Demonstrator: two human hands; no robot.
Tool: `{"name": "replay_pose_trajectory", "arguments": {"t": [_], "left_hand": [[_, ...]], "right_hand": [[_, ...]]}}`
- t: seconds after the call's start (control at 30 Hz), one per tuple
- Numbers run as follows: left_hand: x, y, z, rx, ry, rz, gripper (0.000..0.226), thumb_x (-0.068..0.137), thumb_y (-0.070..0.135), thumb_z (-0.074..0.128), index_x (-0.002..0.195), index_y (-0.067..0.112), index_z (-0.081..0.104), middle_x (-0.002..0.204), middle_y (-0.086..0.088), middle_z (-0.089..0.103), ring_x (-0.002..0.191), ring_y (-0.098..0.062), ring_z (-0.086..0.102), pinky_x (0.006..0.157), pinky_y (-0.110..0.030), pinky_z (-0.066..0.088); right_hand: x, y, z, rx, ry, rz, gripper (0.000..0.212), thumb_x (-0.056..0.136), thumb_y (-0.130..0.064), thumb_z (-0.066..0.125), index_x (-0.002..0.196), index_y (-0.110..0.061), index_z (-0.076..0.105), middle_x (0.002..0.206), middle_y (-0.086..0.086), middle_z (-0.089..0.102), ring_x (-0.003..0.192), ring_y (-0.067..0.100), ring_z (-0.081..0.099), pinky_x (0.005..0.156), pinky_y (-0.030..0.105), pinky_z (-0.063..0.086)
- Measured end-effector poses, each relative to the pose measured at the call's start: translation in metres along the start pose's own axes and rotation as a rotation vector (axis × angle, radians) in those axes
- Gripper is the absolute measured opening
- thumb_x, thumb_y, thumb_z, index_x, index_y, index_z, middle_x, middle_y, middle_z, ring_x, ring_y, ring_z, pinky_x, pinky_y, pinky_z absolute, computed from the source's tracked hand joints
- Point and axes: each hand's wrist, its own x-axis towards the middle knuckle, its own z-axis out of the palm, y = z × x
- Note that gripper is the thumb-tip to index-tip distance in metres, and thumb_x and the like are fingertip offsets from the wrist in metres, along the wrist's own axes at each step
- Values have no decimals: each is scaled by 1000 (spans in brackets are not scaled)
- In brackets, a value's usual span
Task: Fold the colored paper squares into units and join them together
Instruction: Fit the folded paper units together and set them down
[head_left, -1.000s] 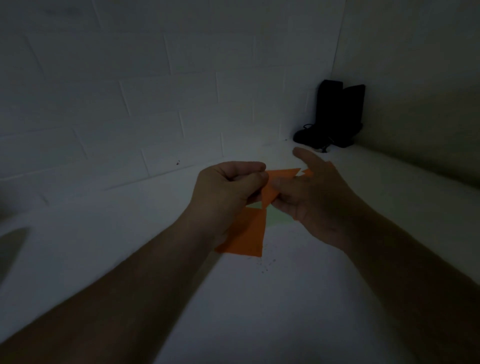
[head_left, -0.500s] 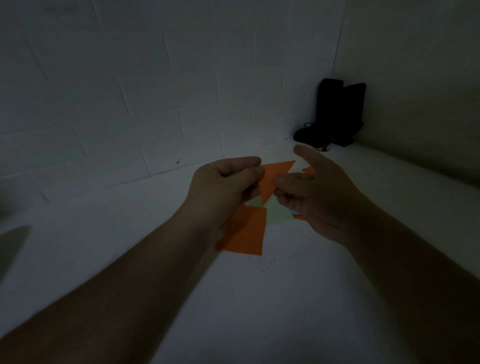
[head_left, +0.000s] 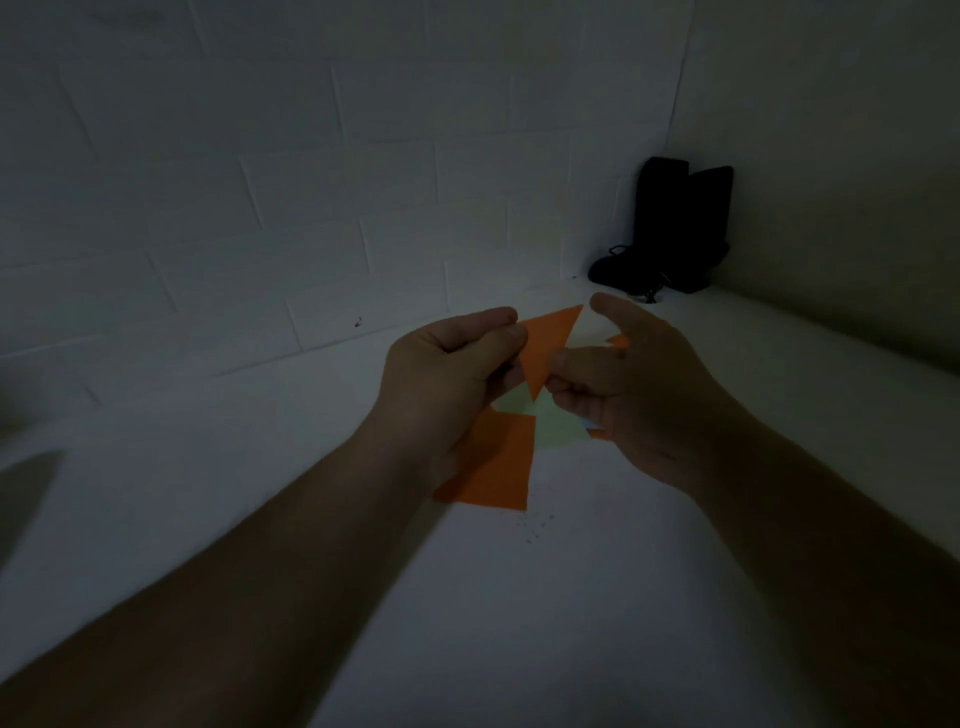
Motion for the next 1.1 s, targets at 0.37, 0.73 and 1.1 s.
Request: {"name": "replay_pose_trajectory", "arguments": {"t": [0.37, 0.73, 1.1], "left_hand": [[1, -2, 0, -21, 41, 18, 13, 89, 2, 76, 100, 9, 77, 88, -10, 80, 80, -17, 76, 75, -23, 61], [3, -4, -1, -29, 62, 62, 16, 90, 3, 76, 105, 8, 76, 90, -9, 80, 82, -18, 76, 82, -29, 62], [1, -2, 0, -8, 70, 92, 17, 91, 3, 75, 106, 9, 75, 87, -6, 80, 79, -17, 78, 75, -26, 63]], "right_hand": [[0, 6, 2, -68, -41, 15, 96, 82, 0, 76, 158, -25, 23, 75, 13, 72, 71, 17, 71, 74, 33, 61], [-4, 6, 4, -57, -70, 42, 94, 84, 0, 74, 158, -28, 23, 89, 12, 77, 83, 23, 76, 74, 31, 61], [-8, 8, 7, -64, -115, 56, 92, 86, 6, 71, 157, -28, 22, 89, 11, 77, 89, 24, 75, 76, 31, 61]]}}
